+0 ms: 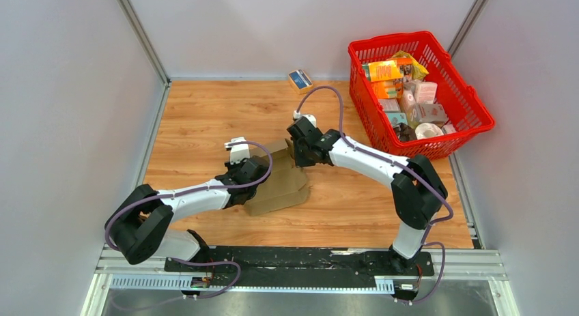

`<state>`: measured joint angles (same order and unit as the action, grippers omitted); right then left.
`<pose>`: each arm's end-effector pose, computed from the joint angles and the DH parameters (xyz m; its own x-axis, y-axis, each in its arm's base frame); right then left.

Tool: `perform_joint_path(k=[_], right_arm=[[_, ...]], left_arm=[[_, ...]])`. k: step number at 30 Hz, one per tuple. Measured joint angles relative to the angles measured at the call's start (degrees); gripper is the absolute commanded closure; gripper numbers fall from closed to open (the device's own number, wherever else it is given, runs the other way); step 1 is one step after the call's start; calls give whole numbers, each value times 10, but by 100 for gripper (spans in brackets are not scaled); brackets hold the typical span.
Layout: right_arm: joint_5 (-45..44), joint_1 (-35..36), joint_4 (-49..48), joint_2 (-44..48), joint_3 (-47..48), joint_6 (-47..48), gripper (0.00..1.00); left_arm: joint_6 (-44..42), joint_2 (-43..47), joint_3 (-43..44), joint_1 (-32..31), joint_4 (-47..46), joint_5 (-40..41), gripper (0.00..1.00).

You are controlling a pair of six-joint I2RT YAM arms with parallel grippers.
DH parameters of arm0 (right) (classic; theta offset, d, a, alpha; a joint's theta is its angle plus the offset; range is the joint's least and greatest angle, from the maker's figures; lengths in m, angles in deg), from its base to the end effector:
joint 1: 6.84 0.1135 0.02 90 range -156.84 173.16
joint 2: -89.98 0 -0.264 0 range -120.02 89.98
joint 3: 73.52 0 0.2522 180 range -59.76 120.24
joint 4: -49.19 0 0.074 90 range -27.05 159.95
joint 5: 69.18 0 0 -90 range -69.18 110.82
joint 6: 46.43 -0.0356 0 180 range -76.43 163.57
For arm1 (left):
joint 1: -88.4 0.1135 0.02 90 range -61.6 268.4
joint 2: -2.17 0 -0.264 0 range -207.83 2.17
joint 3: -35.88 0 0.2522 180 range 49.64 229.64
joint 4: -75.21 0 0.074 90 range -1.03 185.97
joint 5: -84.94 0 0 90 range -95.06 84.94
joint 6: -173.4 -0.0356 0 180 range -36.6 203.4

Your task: Fold the paper box

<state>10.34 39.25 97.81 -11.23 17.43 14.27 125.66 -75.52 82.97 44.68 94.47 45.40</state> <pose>0.2653 0.2663 0.2342 -0.8325 -0.1710 -0.5269 -0.2704 0.9556 0.1171 0.1947 -0.1482 0.1692 -0.4632 -0.1494 -0.8736 -0.3118 0.9501 0.0028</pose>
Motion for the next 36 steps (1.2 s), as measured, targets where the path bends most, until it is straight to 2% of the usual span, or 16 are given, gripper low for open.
perform_joint_path(k=[4,6,10,12,14,20,25,28,36], right_arm=[[5,5,-9,1,-12,-66,100],[3,10,-38,9,-42,-106,96],[0,29,-113,36,-121,-153,83],[10,35,-150,41,-148,-151,69],[28,38,-172,45,-165,-117,54],[100,15,-194,142,-239,46,52],[43,-27,-207,229,-290,160,53],[49,-56,-233,213,-282,211,53],[235,-78,-342,76,-245,363,51]], left_arm=[[0,0,0,0,1,0,100],[0,0,0,0,1,0,100],[0,0,0,0,3,2,100],[0,2,0,0,4,2,100],[0,4,0,0,4,0,100],[-8,24,-17,0,1,-6,100],[-24,38,-27,0,-1,-12,100],[-31,46,-33,0,-2,-13,100],[-52,63,-37,0,-2,-18,100]])
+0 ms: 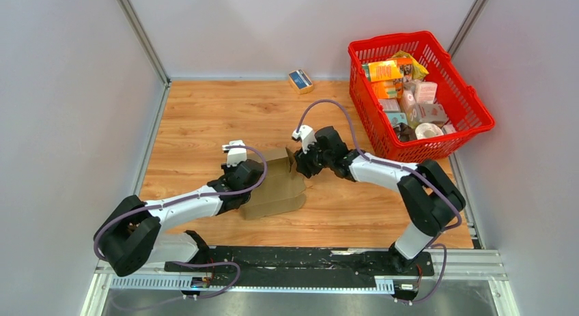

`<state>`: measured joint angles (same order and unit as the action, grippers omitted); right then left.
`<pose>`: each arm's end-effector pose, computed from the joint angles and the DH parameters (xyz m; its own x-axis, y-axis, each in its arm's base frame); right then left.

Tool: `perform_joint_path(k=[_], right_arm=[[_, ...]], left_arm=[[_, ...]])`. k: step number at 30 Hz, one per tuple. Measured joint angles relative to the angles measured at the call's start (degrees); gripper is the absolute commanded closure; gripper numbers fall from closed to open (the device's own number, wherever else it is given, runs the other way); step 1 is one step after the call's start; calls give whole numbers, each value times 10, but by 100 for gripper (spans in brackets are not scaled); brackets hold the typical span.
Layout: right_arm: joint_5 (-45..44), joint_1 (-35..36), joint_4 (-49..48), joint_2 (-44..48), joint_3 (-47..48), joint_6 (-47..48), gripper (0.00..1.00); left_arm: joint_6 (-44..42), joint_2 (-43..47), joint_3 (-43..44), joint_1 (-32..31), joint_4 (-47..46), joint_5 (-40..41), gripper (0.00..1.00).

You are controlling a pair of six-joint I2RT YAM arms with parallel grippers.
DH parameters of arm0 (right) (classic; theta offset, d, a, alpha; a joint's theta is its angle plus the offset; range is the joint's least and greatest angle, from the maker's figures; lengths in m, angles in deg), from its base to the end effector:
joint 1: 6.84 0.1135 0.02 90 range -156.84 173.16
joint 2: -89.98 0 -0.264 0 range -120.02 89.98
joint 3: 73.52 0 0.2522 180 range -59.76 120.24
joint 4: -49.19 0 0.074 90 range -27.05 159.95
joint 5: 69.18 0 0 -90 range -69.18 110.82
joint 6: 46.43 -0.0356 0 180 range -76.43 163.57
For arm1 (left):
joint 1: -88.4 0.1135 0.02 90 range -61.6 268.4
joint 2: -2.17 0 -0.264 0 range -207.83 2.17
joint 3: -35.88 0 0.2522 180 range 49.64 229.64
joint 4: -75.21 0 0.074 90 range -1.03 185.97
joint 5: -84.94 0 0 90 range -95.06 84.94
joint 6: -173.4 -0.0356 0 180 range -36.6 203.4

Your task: Fold the paper box

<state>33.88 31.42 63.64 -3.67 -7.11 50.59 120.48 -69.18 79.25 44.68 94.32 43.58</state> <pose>0.2637 0.2182 0.1892 -0.4284 -0.4895 -0.7595 -0.7940 0.6051 0.0579 0.1809 -0.1360 0.1739 -0.4750 -0.0970 -0.8746 -0.2495 0.9680 0.0281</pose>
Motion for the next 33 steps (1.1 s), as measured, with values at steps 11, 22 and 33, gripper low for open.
perform_joint_path(k=[11,22,33], right_arm=[[39,46,-132,-57,-3,34,67],[-138,106,-230,-82,-14,-13,55],[-251,121,-361,-136,-23,-50,100]], left_arm=[[-6,0,0,0,1,-2,100],[-1,-13,0,1,0,8,100],[6,-13,0,3,4,22,100]])
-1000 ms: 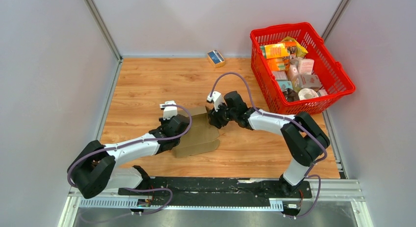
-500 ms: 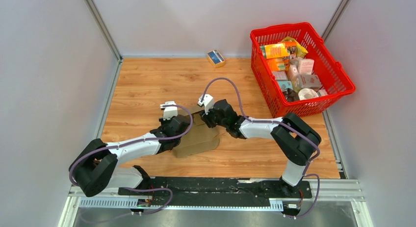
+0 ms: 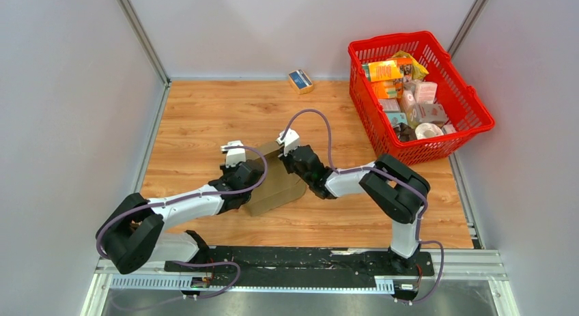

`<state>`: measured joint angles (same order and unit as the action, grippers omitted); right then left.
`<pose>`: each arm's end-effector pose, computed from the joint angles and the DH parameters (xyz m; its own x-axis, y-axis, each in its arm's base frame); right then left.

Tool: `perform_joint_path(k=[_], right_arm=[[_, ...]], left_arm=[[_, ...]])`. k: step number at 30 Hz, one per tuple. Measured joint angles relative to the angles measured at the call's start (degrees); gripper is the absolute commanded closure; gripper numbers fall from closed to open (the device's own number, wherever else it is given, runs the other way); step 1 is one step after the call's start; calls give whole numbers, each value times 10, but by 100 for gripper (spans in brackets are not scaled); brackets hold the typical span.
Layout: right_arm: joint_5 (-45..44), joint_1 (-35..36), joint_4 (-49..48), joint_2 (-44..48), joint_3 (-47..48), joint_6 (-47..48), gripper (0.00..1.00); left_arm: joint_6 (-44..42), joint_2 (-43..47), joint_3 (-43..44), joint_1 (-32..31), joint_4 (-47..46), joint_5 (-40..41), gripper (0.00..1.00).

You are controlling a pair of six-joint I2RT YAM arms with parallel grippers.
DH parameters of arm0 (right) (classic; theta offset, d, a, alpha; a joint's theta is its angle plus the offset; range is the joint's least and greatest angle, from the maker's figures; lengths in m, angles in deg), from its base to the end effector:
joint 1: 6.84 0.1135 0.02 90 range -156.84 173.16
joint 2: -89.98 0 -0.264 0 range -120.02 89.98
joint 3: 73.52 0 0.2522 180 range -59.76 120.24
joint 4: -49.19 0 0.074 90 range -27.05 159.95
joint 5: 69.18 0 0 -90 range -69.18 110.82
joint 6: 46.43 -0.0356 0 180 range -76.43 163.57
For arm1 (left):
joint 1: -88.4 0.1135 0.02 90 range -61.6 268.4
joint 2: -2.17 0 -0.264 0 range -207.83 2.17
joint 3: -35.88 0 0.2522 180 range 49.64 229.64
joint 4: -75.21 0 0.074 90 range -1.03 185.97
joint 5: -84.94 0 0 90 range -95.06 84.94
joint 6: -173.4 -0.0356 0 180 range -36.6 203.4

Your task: Fold the paper box

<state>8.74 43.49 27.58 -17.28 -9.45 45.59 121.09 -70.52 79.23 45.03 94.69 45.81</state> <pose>0.2505 0.2904 0.1530 -0.2125 -0.3102 -0.9266 -0.6363 0.7636 -0.1097 0.1824 -0.1343 0.1694 -0.4709 -0.0859 -0.8780 -0.2854 0.9566 0.0595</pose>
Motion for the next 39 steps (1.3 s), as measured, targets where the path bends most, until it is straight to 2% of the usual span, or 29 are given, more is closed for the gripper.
perform_joint_path(k=[3,9,15,19,20,22,23,25,26,27,29,30,32,34,37,39], right_arm=[[-50,14,-34,-17,0,-19,100],[-234,97,-86,-59,5,-37,100],[-376,130,-49,-92,65,-68,100],[-413,138,-20,-95,84,-101,95],[-411,138,-22,-95,82,-103,86],[-400,136,-27,-90,69,-103,77],[-389,131,-25,-85,58,-102,59],[-353,123,-10,-69,42,-104,43],[-337,117,0,-58,34,-107,20],[-315,111,19,-40,24,-110,11],[-283,102,85,19,-5,-132,0],[-263,96,151,73,-18,-149,0],[-231,83,225,136,-18,-179,0],[-142,53,308,197,-10,-221,0],[-8,-9,355,232,-20,-259,5],[64,-45,379,217,-27,-276,13]], left_arm=[[17,0,0,0,6,4,100],[71,0,5,0,56,31,100],[116,2,5,0,72,37,100],[139,4,5,4,72,31,100],[143,4,5,4,72,31,100],[146,4,6,2,73,31,100],[147,4,6,0,74,31,100],[148,6,6,-2,77,31,100],[148,8,6,-2,80,30,100],[149,10,6,-2,83,30,100],[150,14,6,-2,91,28,100],[150,16,6,-2,95,28,100],[155,18,6,-2,103,28,100],[161,18,12,-2,120,27,100],[173,18,21,-2,141,19,100],[181,18,25,-2,151,17,100]])
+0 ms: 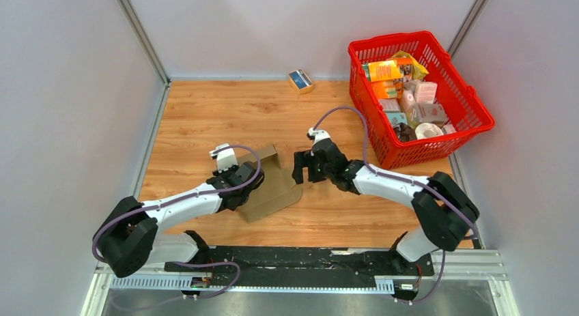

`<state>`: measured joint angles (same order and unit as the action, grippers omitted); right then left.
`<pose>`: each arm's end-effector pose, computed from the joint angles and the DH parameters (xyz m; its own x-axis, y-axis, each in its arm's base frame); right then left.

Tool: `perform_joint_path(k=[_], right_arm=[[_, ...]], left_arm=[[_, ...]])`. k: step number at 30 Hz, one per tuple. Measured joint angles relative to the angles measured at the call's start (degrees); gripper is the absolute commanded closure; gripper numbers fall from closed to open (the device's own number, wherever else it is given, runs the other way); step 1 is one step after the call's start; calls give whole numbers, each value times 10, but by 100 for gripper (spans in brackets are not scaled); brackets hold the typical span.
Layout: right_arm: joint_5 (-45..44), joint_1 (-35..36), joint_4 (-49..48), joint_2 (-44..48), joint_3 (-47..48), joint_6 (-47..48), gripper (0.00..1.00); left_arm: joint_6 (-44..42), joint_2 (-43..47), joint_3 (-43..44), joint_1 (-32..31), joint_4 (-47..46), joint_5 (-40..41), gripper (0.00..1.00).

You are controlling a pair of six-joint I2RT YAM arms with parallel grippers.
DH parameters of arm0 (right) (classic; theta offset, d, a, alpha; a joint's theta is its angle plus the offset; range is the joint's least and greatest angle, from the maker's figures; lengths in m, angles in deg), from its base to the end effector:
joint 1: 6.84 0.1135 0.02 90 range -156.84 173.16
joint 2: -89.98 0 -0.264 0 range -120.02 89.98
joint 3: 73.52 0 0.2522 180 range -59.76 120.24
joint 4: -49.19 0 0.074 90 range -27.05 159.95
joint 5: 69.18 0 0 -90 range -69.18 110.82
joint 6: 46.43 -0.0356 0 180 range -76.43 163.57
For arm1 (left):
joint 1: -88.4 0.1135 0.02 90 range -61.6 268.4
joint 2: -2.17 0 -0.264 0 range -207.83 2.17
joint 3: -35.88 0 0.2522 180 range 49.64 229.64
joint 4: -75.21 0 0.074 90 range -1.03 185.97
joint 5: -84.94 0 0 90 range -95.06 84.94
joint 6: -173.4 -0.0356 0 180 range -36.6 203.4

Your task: Fold the paper box

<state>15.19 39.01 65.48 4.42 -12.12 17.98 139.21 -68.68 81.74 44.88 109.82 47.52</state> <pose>0.2205 0.2221 0.2025 -0.6935 -0.0973 -0.7138 -0.4019 0.8746 0.2713 0.1720 -0.1244 0.1739 -0.4565 -0.2596 -0.8510 -0.4460 0.8944 -0.0336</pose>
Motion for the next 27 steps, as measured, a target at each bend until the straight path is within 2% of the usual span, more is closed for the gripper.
perform_joint_path(k=[4,6,7,8,9,10,11,13,15,16,19,24,27], right_arm=[[82,-5,39,-60,-2,-21,19],[104,-2,32,-70,-9,-27,26],[114,-2,28,-69,-9,-29,33],[124,-2,23,-73,-9,-33,48],[134,-2,19,-79,-9,-37,55],[146,-2,8,-85,-9,-44,64],[156,-2,2,-92,-9,-51,79],[178,-2,-11,-108,-9,-69,92],[191,-2,-13,-115,-10,-87,100],[196,-2,-11,-115,-10,-95,100],[202,-4,1,-113,-9,-106,100],[218,-24,91,-98,11,-106,100],[253,-49,155,-98,42,-106,100]], left_arm=[[16,0,3,0,12,-4,100],[23,2,4,0,17,-6,100],[27,4,4,0,20,-7,100],[29,6,4,0,22,-9,100],[31,9,4,0,25,-12,96],[32,13,4,0,29,-16,86],[33,17,4,0,33,-20,64],[36,36,3,0,48,-41,42],[26,66,2,0,61,-69,35],[21,92,0,0,66,-86,29],[3,178,-4,0,92,-134,29],[-48,366,5,0,185,-245,38],[-107,427,43,-2,217,-347,39]])
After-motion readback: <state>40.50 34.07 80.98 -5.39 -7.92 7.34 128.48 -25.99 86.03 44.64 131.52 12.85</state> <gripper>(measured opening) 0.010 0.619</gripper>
